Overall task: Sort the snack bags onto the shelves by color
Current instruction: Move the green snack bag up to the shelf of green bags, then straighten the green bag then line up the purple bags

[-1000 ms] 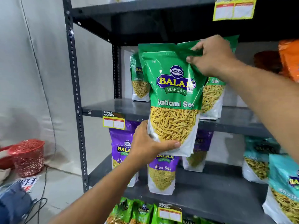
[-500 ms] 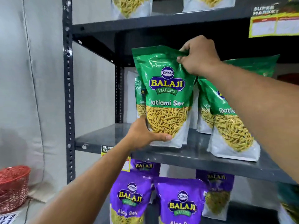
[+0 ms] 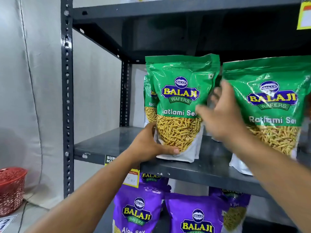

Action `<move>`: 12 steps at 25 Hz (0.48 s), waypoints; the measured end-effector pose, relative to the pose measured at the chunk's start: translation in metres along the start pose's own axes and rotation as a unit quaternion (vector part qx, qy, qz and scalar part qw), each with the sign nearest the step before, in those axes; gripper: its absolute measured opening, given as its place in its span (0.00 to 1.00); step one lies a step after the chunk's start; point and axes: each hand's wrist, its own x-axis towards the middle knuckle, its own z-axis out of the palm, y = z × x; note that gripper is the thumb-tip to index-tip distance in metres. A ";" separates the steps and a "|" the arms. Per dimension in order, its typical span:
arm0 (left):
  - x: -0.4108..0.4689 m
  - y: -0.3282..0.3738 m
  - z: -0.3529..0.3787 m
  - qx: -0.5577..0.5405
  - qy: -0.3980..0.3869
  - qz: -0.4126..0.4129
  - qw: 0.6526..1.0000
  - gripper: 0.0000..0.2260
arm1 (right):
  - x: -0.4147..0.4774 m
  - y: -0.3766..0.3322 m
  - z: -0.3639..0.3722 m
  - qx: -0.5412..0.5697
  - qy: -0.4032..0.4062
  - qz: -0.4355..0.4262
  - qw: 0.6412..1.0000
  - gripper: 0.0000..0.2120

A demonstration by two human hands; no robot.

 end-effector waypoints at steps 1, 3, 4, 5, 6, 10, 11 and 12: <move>0.000 -0.001 -0.004 -0.008 -0.010 -0.002 1.000 0.32 | -0.021 0.013 0.004 -0.025 -0.053 0.059 0.997 0.36; -0.003 -0.001 -0.008 -0.027 -0.031 0.003 0.999 0.21 | -0.039 0.042 0.013 -0.088 -0.118 0.158 0.976 0.27; -0.005 0.000 -0.009 -0.037 -0.037 0.000 0.999 0.18 | -0.041 0.048 0.016 -0.105 -0.133 0.182 0.969 0.20; -0.005 0.000 -0.010 -0.049 -0.041 -0.004 0.998 0.18 | -0.039 0.053 0.019 -0.108 -0.140 0.198 0.964 0.13; -0.006 -0.001 -0.011 -0.058 -0.045 -0.005 0.997 0.19 | -0.037 0.053 0.022 -0.097 -0.145 0.211 0.962 0.08; -0.001 -0.013 -0.030 -0.063 -0.038 -0.009 0.997 0.22 | -0.041 0.037 0.048 -0.062 -0.168 0.201 0.963 0.04; -0.001 -0.015 -0.037 -0.061 -0.026 -0.018 0.998 0.22 | -0.042 0.034 0.055 -0.048 -0.170 0.194 0.965 0.05; -0.001 -0.017 -0.045 -0.059 -0.014 -0.027 0.998 0.23 | -0.043 0.031 0.064 -0.036 -0.174 0.186 0.966 0.09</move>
